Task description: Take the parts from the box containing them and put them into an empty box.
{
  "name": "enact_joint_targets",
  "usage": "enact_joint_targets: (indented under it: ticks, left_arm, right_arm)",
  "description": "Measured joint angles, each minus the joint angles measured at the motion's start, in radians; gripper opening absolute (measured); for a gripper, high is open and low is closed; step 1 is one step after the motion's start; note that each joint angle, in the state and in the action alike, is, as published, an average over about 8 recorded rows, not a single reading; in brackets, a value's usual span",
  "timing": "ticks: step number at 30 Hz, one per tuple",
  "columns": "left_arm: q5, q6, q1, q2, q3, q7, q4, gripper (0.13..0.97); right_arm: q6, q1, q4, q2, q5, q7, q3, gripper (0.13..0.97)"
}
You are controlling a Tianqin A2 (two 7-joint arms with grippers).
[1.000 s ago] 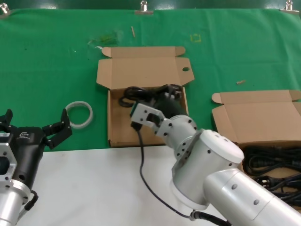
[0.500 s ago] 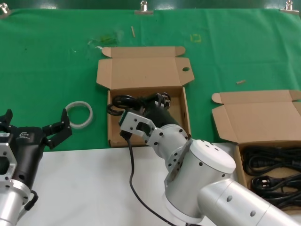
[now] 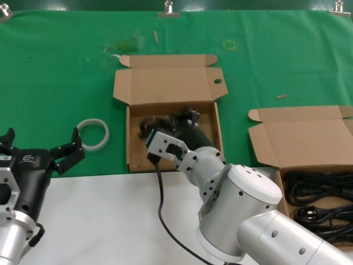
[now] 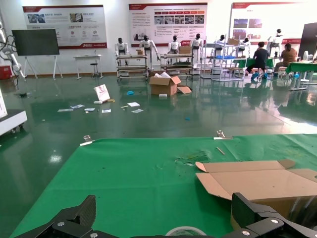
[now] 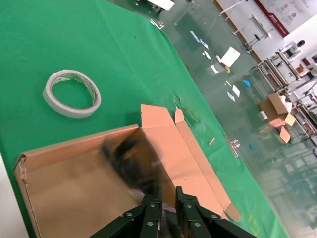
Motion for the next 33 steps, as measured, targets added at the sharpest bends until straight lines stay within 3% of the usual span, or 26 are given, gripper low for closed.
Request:
enact_joint_targets:
  ticks: [5, 22, 31, 33]
  left_arm:
    - [0.000, 0.000, 0.000, 0.000, 0.000, 0.000, 0.000, 0.965]
    - [0.000, 0.000, 0.000, 0.000, 0.000, 0.000, 0.000, 0.965]
    - [0.000, 0.000, 0.000, 0.000, 0.000, 0.000, 0.000, 0.965]
    - [0.000, 0.000, 0.000, 0.000, 0.000, 0.000, 0.000, 0.965]
  right_arm:
    - [0.000, 0.000, 0.000, 0.003, 0.000, 0.000, 0.000, 0.141]
    - [-0.005, -0.005, 0.003, 0.003, -0.007, 0.012, 0.007, 0.485]
    - [-0.056, -0.055, 0.029, 0.003, -0.083, 0.134, 0.075, 0.700]
    - [-0.072, -0.070, 0.037, 0.003, -0.107, 0.172, 0.096, 0.700]
